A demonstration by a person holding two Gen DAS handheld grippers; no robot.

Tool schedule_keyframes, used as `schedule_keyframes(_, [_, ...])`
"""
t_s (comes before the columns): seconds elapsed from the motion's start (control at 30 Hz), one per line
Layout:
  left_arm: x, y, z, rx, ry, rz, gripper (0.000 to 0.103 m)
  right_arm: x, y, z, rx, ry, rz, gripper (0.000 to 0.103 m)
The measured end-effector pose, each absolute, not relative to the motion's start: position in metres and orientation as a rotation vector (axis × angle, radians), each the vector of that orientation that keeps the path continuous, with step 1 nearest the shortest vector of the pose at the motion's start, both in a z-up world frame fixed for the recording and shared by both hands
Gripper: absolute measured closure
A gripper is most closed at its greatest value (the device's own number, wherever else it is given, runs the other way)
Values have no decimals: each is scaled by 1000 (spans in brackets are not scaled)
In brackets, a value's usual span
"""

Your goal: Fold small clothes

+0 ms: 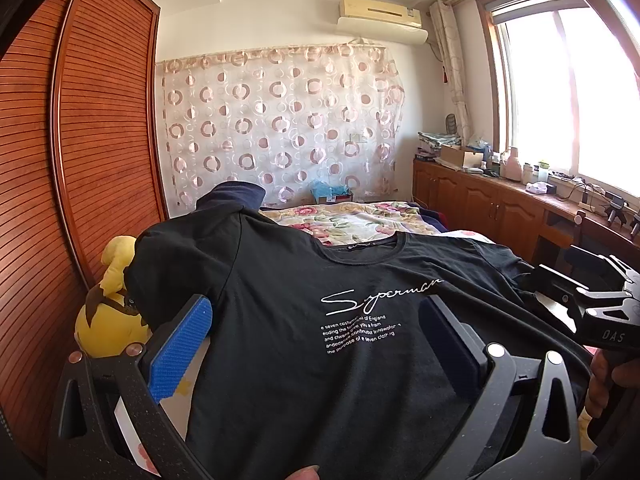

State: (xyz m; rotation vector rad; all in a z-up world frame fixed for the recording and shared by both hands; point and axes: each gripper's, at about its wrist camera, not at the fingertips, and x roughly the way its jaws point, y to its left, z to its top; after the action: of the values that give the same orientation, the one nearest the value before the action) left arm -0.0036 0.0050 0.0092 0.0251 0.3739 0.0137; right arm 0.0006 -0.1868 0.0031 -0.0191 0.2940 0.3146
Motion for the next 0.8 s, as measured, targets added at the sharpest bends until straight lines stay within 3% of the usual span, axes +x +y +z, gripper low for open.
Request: schedule_keyframes(0.8, [-4,5,9,25,372,14,0,1,-187,2,-17,291,318,0])
